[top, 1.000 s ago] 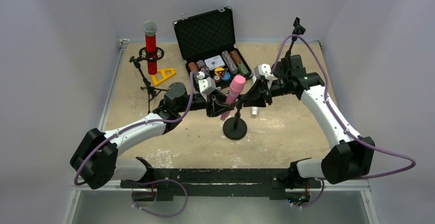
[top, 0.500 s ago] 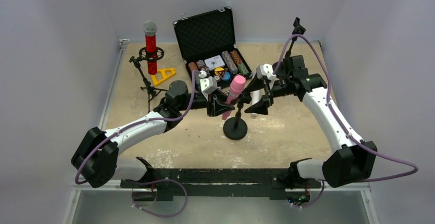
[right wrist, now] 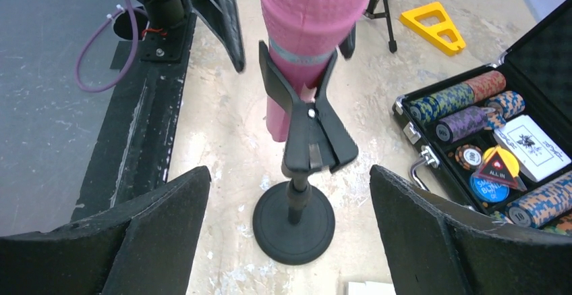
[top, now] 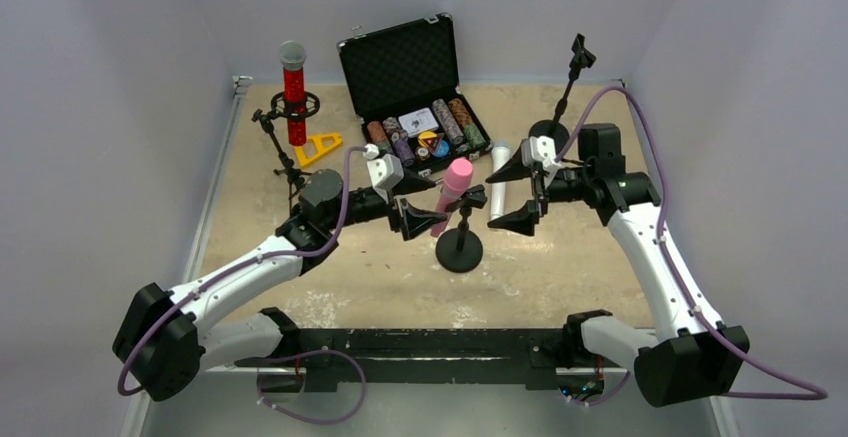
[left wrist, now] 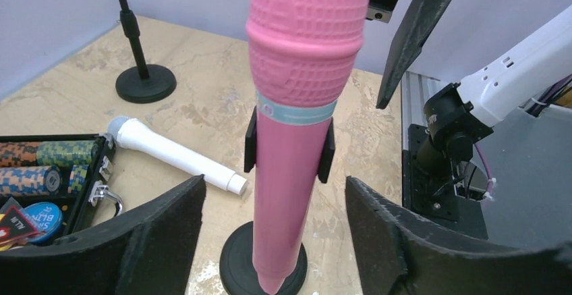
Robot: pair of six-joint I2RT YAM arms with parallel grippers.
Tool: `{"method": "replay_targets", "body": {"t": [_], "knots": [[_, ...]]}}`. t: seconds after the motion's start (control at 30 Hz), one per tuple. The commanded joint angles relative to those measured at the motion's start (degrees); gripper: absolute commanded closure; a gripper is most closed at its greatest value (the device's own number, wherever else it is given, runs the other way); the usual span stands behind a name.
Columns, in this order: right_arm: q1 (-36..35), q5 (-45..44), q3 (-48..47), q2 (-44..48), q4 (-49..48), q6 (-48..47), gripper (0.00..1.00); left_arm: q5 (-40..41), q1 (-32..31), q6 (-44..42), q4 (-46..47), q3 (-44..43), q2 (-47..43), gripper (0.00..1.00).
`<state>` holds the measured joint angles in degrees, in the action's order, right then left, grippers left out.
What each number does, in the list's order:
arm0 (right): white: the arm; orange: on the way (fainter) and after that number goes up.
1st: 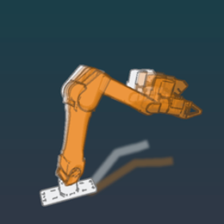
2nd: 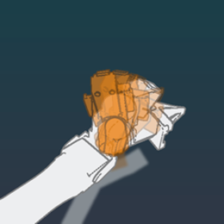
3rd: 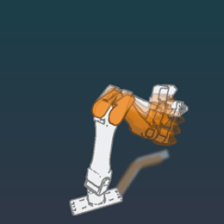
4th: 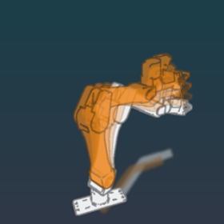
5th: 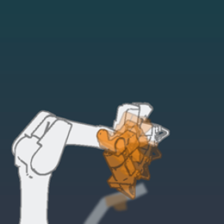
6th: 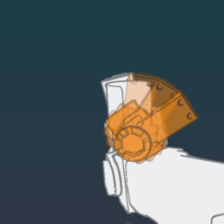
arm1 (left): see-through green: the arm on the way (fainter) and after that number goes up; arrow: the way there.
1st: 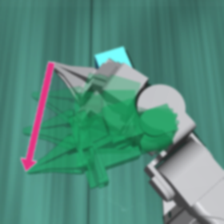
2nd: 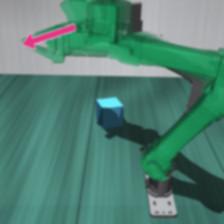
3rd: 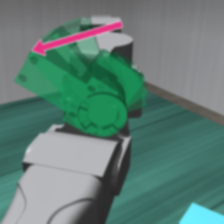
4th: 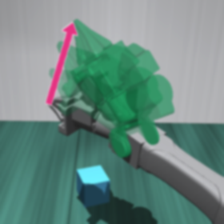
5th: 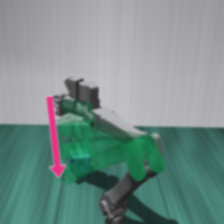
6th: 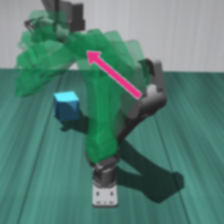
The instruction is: Attach the microphones to the stand
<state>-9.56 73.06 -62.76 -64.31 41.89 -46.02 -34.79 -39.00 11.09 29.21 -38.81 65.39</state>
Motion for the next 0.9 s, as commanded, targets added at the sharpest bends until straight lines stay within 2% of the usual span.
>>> {"method": "replay_targets", "body": {"t": [0.0, 0.2, 0.33, 0.47, 0.73, 0.87], "knots": [[0.95, 1.57, 1.71, 2.18, -2.77, 1.5, 0.08, 0.76, 0.33, -2.75, -1.6, 1.53, -4.81, 0.18], [2.82, 5.22, 5.39, 6.32, -1.74, -1.7, 0.04, -0.05, 0.33, -7.61, -2.53, 2.29, -7.89, 0.11], [3.57, 6.75, 9.4, 9.51, -5.43, -0.05, 0.01, -0.96, 0.31, -10.18, -4.89, -1.88, -5.16, 0.09], [5.38, 8.64, 10.87, 10.78, -7.45, 1.39, 0.01, -4.65, 0.33, -9.74, -4.7, -6.23, -0.48, 0.01], [6.84, 10.3, 12.2, 10.98, -8.66, 1.9, 0.01, -9.8, 0.17, -4.8, 2.99, -9.24, 6.45, 0.01], [6.97, 10.45, 12.31, 10.72, -8.67, 1.91, 0.01, -11.36, -0.1, -3.15, 5.56, -9.81, 8.71, 0.05]]}}
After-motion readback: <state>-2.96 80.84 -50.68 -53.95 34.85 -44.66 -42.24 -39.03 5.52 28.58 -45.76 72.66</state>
